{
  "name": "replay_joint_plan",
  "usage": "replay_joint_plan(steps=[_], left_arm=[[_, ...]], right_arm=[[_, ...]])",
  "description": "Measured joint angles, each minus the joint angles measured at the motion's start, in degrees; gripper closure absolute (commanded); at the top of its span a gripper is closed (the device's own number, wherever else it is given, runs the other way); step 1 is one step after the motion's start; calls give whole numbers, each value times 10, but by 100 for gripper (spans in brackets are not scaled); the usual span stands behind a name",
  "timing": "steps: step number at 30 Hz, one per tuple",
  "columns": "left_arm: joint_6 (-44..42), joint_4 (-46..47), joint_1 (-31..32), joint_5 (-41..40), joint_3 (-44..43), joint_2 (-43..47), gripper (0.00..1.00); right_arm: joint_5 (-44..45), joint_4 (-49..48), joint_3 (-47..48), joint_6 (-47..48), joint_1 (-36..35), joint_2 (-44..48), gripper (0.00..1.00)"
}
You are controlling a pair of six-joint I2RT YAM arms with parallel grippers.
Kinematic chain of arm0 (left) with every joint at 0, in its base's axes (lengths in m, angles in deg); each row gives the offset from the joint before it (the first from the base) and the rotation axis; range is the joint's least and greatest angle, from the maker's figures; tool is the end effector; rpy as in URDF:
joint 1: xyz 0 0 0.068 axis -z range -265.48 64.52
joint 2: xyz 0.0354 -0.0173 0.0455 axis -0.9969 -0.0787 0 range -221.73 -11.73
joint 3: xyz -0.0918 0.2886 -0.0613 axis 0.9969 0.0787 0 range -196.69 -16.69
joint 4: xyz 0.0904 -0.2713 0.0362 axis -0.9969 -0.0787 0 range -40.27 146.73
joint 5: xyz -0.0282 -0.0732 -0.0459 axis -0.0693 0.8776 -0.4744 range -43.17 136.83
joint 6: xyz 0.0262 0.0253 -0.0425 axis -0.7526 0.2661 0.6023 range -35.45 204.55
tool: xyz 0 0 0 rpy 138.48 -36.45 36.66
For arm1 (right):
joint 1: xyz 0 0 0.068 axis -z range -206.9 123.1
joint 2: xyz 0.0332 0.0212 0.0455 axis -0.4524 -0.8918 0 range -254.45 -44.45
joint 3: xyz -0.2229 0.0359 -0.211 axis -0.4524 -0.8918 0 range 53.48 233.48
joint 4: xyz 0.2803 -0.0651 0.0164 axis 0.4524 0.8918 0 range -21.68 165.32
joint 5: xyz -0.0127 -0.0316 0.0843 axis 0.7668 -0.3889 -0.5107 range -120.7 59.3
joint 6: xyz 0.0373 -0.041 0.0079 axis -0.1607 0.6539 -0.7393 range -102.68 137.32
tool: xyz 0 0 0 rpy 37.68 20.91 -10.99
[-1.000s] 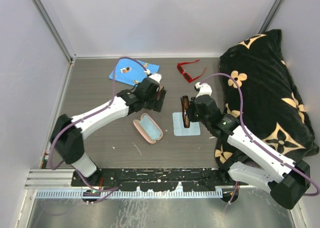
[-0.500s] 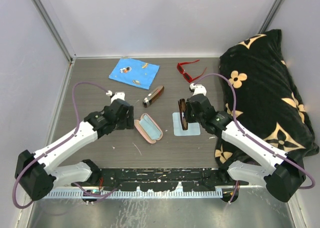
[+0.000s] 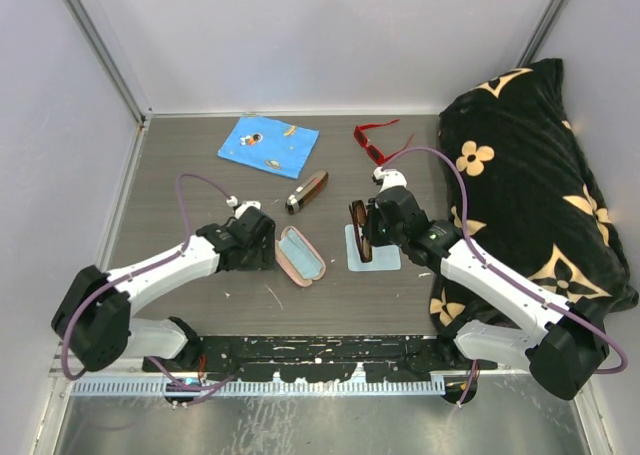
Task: Organize the sunglasses
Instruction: Adjust the sunglasses case at the center of the board.
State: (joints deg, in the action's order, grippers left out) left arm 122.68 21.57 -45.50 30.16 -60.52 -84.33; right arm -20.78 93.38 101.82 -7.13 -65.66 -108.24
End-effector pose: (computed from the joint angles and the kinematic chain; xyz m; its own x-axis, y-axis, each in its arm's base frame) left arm 0.1965 -0.1504 0.2223 -0.8618 -0.0492 -0.5049 -0.0167 0.9975 -0.0686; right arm 0.2004 0.1523 0.2960 -0.6741 -0.0184 -0.7384 -0.2589 0.9422 0.2129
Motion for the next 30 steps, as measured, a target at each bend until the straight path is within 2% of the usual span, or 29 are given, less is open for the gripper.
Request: replay_joint_plan(steps=[4,13,30], left_arm=[[0,17,0,4,-1,-50,23],[-1,42,-6,4,-8,-94,23],[-34,72,-25,14,-65,-135,23]], right_arm=[[-21,-2,0,8,0,0,100],[-56,-13,0,13,0,0,100],[-70,-14,-7,5,4,1,99]])
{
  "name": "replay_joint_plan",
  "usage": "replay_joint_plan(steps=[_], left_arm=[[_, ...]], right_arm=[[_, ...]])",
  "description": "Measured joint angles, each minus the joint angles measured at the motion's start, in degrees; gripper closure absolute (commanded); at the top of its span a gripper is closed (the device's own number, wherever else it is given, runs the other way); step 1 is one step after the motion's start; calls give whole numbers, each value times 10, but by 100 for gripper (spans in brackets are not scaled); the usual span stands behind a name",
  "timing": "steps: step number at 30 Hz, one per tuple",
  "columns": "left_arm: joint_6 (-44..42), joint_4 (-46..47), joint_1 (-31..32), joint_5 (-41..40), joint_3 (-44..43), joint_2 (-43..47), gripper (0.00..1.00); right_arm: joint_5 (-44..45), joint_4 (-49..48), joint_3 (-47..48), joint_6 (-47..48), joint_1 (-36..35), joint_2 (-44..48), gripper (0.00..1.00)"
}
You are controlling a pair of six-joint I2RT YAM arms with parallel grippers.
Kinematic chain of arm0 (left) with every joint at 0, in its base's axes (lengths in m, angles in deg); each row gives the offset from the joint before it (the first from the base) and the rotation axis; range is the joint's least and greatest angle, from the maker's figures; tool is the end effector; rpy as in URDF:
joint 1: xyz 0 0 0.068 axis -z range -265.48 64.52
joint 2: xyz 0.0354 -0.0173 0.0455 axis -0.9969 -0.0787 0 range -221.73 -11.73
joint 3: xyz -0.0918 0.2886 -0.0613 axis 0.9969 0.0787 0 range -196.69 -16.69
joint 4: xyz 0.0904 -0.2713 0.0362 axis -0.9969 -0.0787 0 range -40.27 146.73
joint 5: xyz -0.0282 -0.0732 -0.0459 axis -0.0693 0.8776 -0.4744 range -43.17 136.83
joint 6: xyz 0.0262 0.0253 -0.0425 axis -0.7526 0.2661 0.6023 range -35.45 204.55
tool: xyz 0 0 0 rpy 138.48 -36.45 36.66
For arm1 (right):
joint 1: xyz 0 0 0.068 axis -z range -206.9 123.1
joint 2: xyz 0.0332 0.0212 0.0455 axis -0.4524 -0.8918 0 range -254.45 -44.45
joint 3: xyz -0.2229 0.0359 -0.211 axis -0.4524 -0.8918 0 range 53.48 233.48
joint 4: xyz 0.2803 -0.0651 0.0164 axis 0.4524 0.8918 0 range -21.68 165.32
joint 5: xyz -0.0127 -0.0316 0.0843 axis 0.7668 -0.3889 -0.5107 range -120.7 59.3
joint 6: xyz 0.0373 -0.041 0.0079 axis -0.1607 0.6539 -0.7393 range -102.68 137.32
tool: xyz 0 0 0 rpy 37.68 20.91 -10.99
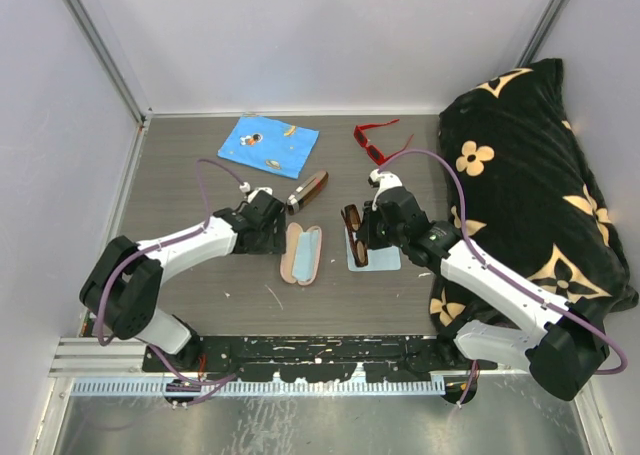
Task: Organize the sunglasses
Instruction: Adjust the sunglasses case at the center of the board, then place the sunglasses at the center of the board.
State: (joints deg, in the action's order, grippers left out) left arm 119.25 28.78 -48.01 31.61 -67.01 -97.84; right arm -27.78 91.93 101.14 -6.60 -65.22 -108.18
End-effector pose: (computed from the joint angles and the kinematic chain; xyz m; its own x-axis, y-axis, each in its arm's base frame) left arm 0.2487 -0.1779 0.2031 -0.8668 -0.0276 -0.4979 0.0017 0.9983 -0.0583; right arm 0.1994 0.1551 0.2938 -0.6966 -0.0344 -0.7167 -0.3349 0.8989 0.2824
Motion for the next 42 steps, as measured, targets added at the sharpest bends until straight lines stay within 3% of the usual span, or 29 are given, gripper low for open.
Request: replay_joint_plan(steps=[9,17,29,34,42], left_arm=[[-11,-3,0,7,-10,12,22],[-16,-40,-13,-7,-7,161,20],[-31,-101,-35,-59,-9,331,19],[-37,-111,-35,-75,-12,359,19],[-41,-127,-35,-80,-13,365,19]], right_arm=[[12,12,-6,12,5,3,99],[51,95,55,83,-3,-58,95],[139,188,78,181,-179,-121,92],[146,187,74,211,-244,-156,87],[191,165,66,242,-327,-189,86]])
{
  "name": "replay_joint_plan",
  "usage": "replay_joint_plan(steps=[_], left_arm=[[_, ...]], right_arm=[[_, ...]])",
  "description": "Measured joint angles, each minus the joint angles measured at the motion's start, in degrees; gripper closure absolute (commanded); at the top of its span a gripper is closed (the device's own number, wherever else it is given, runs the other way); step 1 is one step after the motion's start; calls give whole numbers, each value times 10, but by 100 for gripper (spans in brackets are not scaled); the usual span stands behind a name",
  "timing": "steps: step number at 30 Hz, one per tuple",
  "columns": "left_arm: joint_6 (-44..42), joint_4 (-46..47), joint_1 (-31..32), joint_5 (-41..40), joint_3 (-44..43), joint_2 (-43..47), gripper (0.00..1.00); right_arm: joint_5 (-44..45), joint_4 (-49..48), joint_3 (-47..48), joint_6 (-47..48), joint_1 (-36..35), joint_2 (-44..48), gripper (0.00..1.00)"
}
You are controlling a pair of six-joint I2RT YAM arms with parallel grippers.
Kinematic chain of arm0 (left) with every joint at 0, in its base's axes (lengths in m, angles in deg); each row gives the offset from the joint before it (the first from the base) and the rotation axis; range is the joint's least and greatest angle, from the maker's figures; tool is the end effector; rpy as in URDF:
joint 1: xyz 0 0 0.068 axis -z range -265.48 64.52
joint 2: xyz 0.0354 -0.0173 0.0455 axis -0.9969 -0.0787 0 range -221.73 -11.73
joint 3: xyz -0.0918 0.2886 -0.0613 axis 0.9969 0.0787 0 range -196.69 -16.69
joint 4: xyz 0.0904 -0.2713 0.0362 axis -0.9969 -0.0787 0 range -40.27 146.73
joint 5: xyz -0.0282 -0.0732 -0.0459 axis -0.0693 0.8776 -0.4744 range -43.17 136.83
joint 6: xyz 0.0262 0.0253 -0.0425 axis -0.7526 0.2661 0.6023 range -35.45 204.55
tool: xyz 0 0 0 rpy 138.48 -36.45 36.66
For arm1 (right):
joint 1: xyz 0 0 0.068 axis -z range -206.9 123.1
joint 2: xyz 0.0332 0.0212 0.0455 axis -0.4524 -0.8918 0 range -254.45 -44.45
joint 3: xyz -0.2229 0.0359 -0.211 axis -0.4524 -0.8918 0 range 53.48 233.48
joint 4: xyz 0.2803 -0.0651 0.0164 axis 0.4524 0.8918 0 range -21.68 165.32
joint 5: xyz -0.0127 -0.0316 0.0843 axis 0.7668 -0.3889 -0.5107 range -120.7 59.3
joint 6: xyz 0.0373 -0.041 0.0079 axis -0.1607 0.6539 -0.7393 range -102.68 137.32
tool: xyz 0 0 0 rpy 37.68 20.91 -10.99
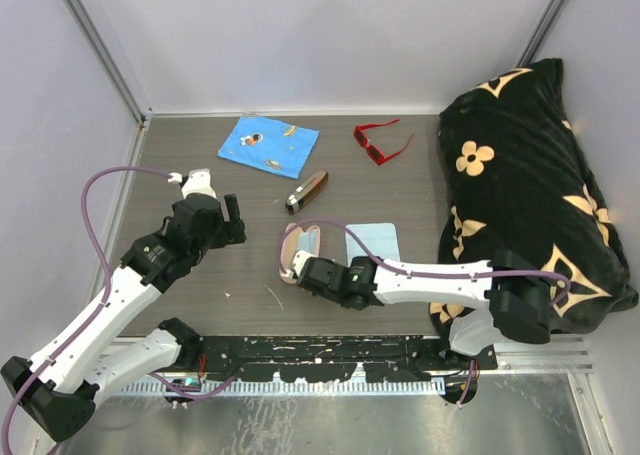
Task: Organize the sunglasses
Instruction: Place the sunglasses at the center of the board.
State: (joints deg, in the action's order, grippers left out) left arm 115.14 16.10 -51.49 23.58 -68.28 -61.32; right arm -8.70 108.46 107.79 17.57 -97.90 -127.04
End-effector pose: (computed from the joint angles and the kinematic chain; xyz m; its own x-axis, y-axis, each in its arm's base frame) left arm 0.1588 -0.0888 0.3441 -0.5768 -0.1749 -0.7979 -0.0413 0.9818 -0.1854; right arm 0.1084 0.2702 0.2334 -0.2991 -0.8811 -0.3663 -0.8332 0.4283 -0.3498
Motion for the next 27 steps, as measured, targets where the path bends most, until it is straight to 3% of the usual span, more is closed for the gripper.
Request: replay_joint_plan(steps=[6,14,21,27], left_arm=[[0,-4,0,0,0,3,19],[0,-4,0,0,0,14,19],[0,-4,0,1,0,15,19],[0,-4,0,0,0,15,19]], right_arm=[[43,-26,-12,45,-68,-43,87],[62,-73,-45,134,-127,-44,64],[75,-101,-68,189,-128,-50,57],[76,-90,-64,178,-134,-20,52]])
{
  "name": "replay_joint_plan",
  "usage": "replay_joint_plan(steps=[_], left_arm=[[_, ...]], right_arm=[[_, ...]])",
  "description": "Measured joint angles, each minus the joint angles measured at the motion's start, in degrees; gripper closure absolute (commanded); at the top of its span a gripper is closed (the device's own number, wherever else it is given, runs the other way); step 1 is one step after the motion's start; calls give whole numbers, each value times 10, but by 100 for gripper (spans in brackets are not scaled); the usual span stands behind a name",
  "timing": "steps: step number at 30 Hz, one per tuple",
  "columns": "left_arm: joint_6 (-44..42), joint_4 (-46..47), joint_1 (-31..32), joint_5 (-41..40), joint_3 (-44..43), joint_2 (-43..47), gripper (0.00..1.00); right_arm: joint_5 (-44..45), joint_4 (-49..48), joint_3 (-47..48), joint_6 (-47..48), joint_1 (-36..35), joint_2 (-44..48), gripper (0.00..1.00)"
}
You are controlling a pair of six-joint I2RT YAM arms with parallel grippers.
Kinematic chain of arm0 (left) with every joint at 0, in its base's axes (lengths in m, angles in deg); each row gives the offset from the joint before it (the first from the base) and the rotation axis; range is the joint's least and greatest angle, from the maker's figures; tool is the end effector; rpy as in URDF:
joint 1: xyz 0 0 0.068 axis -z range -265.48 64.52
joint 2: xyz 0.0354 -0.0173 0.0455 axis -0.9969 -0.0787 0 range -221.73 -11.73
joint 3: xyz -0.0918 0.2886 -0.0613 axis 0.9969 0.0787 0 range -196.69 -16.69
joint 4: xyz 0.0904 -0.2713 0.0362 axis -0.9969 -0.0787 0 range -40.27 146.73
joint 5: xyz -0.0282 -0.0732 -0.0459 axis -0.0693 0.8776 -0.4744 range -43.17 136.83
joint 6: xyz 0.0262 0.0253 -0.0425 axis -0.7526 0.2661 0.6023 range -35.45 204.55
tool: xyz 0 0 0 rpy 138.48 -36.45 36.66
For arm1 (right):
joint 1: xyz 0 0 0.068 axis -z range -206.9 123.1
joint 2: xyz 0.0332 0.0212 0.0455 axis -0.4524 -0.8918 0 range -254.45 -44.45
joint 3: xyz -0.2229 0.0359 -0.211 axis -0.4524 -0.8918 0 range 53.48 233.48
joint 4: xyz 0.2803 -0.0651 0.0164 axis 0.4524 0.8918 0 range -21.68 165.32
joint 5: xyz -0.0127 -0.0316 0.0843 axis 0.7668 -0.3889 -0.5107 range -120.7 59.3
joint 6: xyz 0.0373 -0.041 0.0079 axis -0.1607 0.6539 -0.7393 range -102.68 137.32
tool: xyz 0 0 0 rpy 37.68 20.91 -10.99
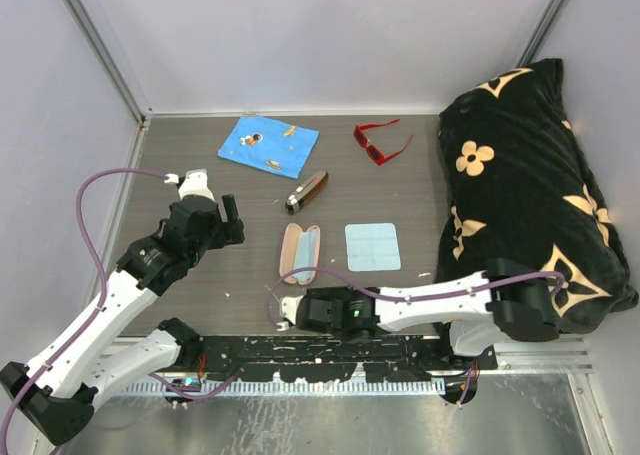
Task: Organize the sunglasses
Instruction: Place the sunglasses at the center of the board.
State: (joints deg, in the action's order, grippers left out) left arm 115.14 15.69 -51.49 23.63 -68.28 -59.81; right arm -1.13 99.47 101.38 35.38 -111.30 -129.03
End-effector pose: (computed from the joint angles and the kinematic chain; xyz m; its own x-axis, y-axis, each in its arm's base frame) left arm 0.1534 -0.0851 0.3476 -0.5644 -0.1835 -0.8048 -0.0376 0.9797 -0.1970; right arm 0.0470 0.2840 0.1986 0.1768 -0.9600 -0.2171 -0.8338 -0.0289 -0.5514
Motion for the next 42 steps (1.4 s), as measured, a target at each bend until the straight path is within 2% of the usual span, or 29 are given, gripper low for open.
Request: replay_joint_plan(steps=[8,12,17,21,25,33,36,42], left_arm=[[0,0,0,1,0,-2,19],[0,1,0,7,0,-6,19],[0,5,0,17,0,-16,19],[-1,6,0,27,0,-18,19],[-2,14,0,37,1,-18,18],[-8,18,0,56,16,-18,18],[-17,18,0,72,21,-19,18],[-36,21,0,105,21,-34,18]], right_arm=[[3,5,18,-95,-4,148,48],[2,1,18,-207,40,187,48],[-5,15,18,-402,130,191,50],[-13,33,18,-532,148,194,49],[-41,42,9,-622,163,202,48],[-111,52,-51,-673,273,213,43],[-125,58,-59,-678,293,219,42],[-157,53,-89,-695,323,254,32]])
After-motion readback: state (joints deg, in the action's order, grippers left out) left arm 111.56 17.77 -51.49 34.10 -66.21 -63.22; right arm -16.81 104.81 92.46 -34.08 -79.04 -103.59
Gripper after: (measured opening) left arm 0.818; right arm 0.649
